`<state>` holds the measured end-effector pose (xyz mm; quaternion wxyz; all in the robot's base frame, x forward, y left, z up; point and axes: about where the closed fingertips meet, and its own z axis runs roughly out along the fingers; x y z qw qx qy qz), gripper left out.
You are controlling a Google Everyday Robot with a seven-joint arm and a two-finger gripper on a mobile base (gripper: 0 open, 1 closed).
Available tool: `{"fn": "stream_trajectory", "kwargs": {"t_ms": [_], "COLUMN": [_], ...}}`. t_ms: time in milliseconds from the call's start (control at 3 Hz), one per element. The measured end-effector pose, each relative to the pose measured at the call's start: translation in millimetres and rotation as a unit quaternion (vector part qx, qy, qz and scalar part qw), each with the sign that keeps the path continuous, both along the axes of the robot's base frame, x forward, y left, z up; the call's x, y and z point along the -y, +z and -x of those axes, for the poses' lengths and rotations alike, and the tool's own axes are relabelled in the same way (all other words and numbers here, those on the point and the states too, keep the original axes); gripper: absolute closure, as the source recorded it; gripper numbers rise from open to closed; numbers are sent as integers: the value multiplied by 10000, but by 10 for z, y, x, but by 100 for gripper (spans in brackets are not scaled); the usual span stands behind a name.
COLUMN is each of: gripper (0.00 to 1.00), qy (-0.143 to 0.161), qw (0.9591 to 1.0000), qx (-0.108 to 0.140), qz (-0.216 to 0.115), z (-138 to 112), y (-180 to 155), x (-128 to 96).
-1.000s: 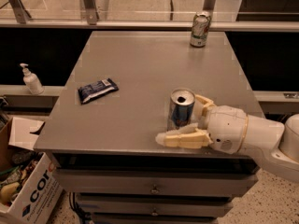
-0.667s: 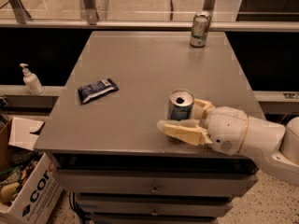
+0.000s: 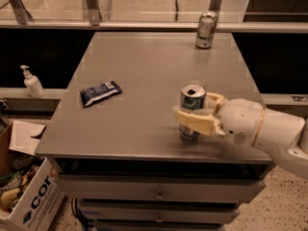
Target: Move redbull can near 7up can
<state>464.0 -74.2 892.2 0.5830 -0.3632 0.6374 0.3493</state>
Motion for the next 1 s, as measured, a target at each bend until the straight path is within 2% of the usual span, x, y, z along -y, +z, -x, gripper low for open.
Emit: {"fn": "stream_trajectory", "kwargs": {"t_ms": [333,1000], "gripper": [100,100], "qy": [-393,-421], "qw": [9992,9990], "qx": [72,158], "qz": [-99,-57], "z": [-269,-297], "y": [241,275], "x": [384,375]}}
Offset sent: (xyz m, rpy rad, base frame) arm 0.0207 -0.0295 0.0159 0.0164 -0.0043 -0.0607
